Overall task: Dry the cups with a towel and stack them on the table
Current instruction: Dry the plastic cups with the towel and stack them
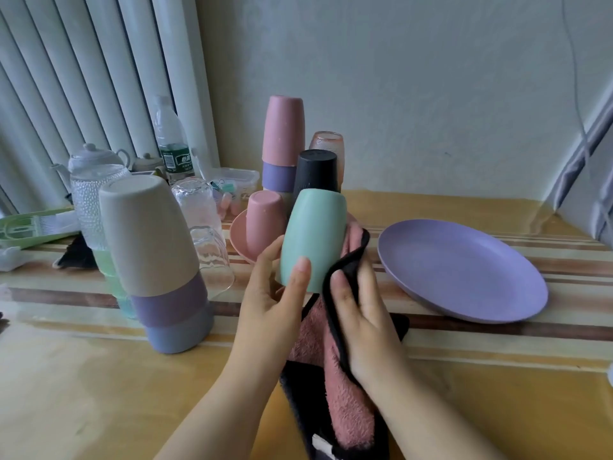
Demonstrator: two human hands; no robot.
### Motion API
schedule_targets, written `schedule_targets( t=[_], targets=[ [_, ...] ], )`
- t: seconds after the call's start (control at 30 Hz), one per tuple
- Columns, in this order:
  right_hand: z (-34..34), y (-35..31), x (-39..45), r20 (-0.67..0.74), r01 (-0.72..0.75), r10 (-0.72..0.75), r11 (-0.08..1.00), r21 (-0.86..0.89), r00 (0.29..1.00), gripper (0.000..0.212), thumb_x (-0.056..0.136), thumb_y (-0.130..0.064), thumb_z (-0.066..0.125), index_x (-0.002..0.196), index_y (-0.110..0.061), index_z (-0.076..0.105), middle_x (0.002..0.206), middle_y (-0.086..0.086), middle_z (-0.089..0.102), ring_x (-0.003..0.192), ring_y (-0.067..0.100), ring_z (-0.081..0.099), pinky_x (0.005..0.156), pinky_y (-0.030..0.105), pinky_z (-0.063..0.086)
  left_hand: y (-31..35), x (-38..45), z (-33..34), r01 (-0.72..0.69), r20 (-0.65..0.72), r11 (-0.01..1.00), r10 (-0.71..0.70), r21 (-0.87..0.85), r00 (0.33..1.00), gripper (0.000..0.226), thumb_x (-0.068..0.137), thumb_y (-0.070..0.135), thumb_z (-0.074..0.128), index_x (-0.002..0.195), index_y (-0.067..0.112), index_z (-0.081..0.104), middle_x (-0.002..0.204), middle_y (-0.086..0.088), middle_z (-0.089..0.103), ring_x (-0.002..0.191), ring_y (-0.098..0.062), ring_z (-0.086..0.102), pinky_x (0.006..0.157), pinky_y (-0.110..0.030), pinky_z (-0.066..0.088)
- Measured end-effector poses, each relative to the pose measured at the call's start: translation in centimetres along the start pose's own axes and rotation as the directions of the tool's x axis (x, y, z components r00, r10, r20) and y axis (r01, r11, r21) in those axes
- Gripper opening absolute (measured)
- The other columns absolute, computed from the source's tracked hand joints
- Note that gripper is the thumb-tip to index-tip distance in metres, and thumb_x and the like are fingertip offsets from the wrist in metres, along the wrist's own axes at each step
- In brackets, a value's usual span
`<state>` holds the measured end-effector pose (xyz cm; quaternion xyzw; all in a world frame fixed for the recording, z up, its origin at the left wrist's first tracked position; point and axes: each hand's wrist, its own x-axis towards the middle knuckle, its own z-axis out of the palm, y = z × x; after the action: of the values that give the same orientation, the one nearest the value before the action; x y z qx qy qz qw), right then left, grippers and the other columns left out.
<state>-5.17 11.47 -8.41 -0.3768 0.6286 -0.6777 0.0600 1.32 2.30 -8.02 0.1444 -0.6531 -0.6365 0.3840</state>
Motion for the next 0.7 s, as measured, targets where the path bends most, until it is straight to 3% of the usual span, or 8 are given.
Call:
schedule_targets(
  t=[0.1,0.2,0.33,0.4,0.53,0.6,0.63,0.7],
  targets=[
    [1.1,0.6,-0.4,0.021,0.072,-0.07,0.988,-0.135,0.997,0.052,0.093,-0.039,0.038,0.143,-0.034,0.025,0.148,-0.012,0.034,0.138,0.0,0.028,0.113,0.022,0.026,-0.3,0.2,-0.2,0.017,0.027,0.999,-0.018,0.03,0.999,0.039,0.077,0.046,0.063,0.115,0.041,0.055,0.106,0.022,0.067,0.099,0.006,0.062,0.08,-0.014,0.049],
    [1.0,0.8,-0.2,-0.012,0.074,-0.076,0.985,-0.158,0.997,0.056,0.092,-0.043,0.034,0.146,-0.03,0.024,0.151,-0.01,0.031,0.14,0.004,0.026,0.116,0.03,0.025,-0.4,0.2,-0.3,-0.001,0.119,1.0,-0.003,0.03,0.993,0.029,0.082,0.04,0.06,0.111,0.039,0.06,0.107,0.015,0.07,0.102,-0.003,0.064,0.086,-0.02,0.052],
    [-0.4,-0.2,0.7,-0.099,0.047,-0.054,0.997,-0.065,0.994,0.046,0.094,-0.036,0.033,0.136,-0.046,0.016,0.146,-0.032,0.019,0.135,-0.017,0.018,0.108,0.006,0.019,-0.2,-0.3,0.1,-0.006,0.259,0.999,-0.006,0.044,0.966,0.035,0.084,0.036,0.059,0.119,0.034,0.06,0.114,0.017,0.069,0.11,0.0,0.062,0.089,-0.014,0.047],
    [-1.7,-0.7,1.2,-0.167,0.031,-0.03,0.999,0.005,0.986,0.046,0.095,-0.035,0.03,0.139,-0.04,0.017,0.144,-0.033,0.019,0.13,-0.023,0.018,0.102,-0.002,0.017,-0.3,-0.6,0.2,0.026,0.34,0.999,-0.039,0.043,0.94,0.039,0.084,0.038,0.062,0.122,0.032,0.059,0.118,0.015,0.069,0.113,-0.002,0.061,0.091,-0.015,0.047],
    [-3.4,-0.7,1.1,-0.182,-0.071,0.098,0.987,0.144,0.978,0.049,0.096,-0.048,0.04,0.14,-0.026,0.04,0.142,-0.013,0.045,0.123,-0.013,0.042,0.103,0.008,0.033,-0.8,-0.7,0.2,0.152,0.421,0.987,-0.115,-0.055,0.9,0.052,0.077,0.048,0.065,0.124,0.025,0.063,0.121,0.003,0.069,0.115,-0.013,0.062,0.096,-0.026,0.048],
    [-3.2,-0.4,0.7,-0.12,-0.167,0.194,0.965,0.2,0.974,0.07,0.077,-0.077,0.046,0.13,-0.03,0.049,0.139,-0.005,0.05,0.126,0.001,0.047,0.108,0.026,0.036,-0.8,-0.6,0.3,0.259,0.431,0.95,-0.162,-0.176,0.888,0.053,0.073,0.05,0.071,0.118,0.021,0.069,0.12,-0.006,0.069,0.114,-0.019,0.062,0.096,-0.032,0.05],
    [-3.0,-0.2,0.4,-0.082,-0.202,0.216,0.968,0.145,0.973,0.087,0.058,-0.092,0.044,0.125,-0.038,0.047,0.144,-0.003,0.044,0.132,0.007,0.042,0.113,0.033,0.032,-0.8,-0.4,0.3,0.307,0.44,0.919,-0.176,-0.248,0.88,0.053,0.07,0.052,0.075,0.113,0.021,0.071,0.12,-0.008,0.069,0.112,-0.02,0.063,0.095,-0.032,0.051],
    [-2.4,0.2,0.0,-0.052,-0.243,0.246,0.968,0.067,0.968,0.096,0.032,-0.102,0.038,0.112,-0.049,0.034,0.148,-0.012,0.027,0.136,0.003,0.03,0.117,0.031,0.023,-0.6,0.0,0.1,0.359,0.45,0.852,-0.168,-0.382,0.877,0.059,0.061,0.057,0.082,0.109,0.024,0.074,0.12,-0.008,0.069,0.111,-0.018,0.064,0.091,-0.03,0.054]
  ],
)
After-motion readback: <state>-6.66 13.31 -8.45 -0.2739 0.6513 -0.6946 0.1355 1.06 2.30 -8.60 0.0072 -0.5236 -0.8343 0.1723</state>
